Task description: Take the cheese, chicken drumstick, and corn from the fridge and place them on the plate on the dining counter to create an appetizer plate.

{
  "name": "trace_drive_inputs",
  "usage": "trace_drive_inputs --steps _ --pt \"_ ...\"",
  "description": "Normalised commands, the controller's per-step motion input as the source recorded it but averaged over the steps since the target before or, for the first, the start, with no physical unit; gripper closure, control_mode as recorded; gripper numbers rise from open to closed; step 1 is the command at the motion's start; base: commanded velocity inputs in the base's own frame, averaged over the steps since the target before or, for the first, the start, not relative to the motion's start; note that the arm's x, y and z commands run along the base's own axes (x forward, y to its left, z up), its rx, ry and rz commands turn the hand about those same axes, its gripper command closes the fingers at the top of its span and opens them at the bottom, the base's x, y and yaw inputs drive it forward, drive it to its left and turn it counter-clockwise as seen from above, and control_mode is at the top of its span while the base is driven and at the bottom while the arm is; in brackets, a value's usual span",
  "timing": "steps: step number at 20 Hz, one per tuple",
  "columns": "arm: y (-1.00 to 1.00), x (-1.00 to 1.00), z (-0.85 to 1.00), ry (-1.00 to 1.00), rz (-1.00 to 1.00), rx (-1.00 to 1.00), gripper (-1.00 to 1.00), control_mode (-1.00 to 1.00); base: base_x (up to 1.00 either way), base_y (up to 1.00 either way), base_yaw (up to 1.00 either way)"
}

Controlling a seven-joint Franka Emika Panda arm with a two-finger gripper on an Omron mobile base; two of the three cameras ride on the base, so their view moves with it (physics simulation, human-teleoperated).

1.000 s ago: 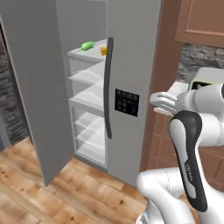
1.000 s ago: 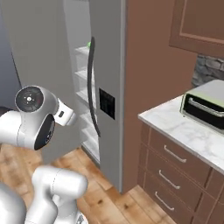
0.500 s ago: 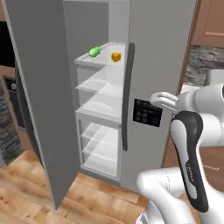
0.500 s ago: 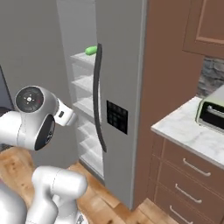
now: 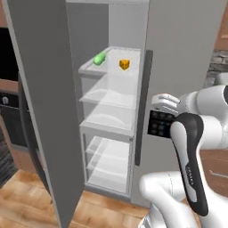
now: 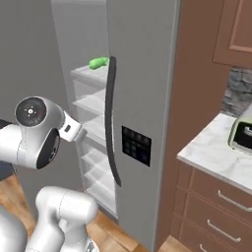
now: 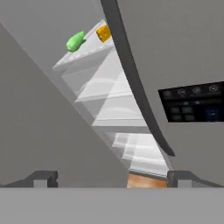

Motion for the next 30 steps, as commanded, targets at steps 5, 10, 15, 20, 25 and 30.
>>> trace_drive_inputs --steps 5,10,15,20,25,30 --pt "0.0 0.0 0.0 0.0 0.0 0.0 -1.0 1.0 0.87 0.36 -0.27" --pt "0.0 0.0 0.0 0.0 0.0 0.0 -1.0 1.0 0.75 0.61 -0.27" --pt "0.0 0.0 0.0 0.0 0.0 0.0 -1.0 1.0 0.28 0.11 -0.22" --pt "0.0 0.0 0.0 0.0 0.0 0.0 -1.0 1.0 0.46 0.15 -0.22" --pt "0.0 0.0 0.0 0.0 0.0 0.0 -1.0 1.0 0.68 0.46 -0.25" --pt "0.0 0.0 0.0 0.0 0.0 0.0 -1.0 1.0 0.45 0.33 -0.24"
